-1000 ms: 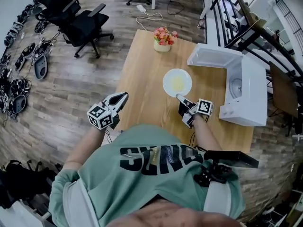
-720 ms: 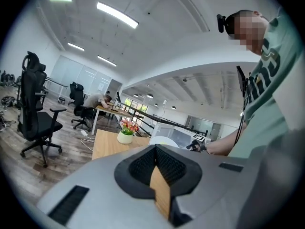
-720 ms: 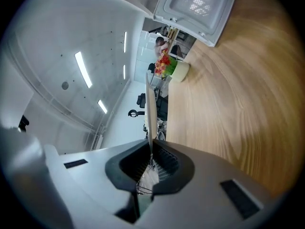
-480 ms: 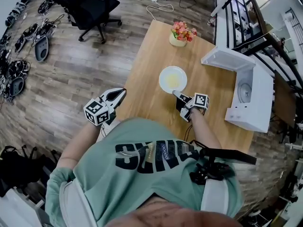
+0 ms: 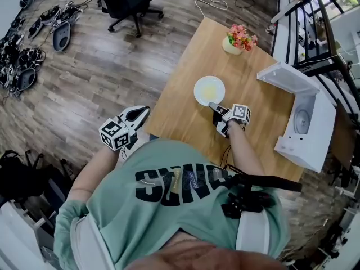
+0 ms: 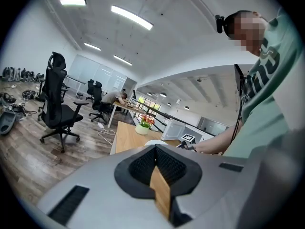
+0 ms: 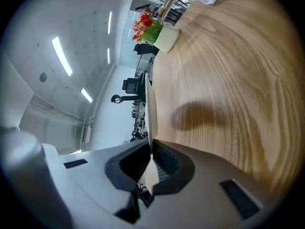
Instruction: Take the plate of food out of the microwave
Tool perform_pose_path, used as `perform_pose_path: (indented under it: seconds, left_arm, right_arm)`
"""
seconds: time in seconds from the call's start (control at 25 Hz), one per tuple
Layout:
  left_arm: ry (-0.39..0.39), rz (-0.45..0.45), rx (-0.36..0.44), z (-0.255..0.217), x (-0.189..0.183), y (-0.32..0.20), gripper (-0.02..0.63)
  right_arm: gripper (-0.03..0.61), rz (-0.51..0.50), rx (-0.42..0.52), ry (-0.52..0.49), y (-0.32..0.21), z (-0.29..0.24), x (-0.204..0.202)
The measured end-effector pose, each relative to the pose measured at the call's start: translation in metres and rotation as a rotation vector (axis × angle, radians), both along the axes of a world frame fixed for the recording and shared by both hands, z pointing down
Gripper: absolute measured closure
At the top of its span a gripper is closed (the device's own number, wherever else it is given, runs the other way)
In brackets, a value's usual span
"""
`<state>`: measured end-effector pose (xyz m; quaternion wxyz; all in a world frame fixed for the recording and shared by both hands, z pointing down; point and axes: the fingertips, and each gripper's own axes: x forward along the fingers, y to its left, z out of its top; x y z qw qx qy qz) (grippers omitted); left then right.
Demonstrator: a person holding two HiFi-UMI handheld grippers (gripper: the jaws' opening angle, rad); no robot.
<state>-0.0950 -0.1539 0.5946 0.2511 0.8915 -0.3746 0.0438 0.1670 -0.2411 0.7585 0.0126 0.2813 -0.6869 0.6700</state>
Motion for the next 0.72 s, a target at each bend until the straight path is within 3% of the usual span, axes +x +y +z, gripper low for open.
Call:
perform_pose_path:
  seconds: [0.44,0.6,0.72]
  left_arm:
    - [-0.007,-0.046,-0.019,0.006,-0.028,0.013,0.611]
    - [-0.007,-0.052,-0.022,0.007,-0.035,0.015,0.611]
    - [-0.002,-0.048,-0.023,0.008,-0.033,0.016,0.611]
  right_arm:
    - [0.558,0.0,-0.118,0.093,-0.006,0.053,-0.008]
    - [0.548,-0.05,-0.105,0.235,-0.009,0.06,-0.007]
    - [0.496,-0.092,-0.079,0.359,-0.011,0.061,-0.004]
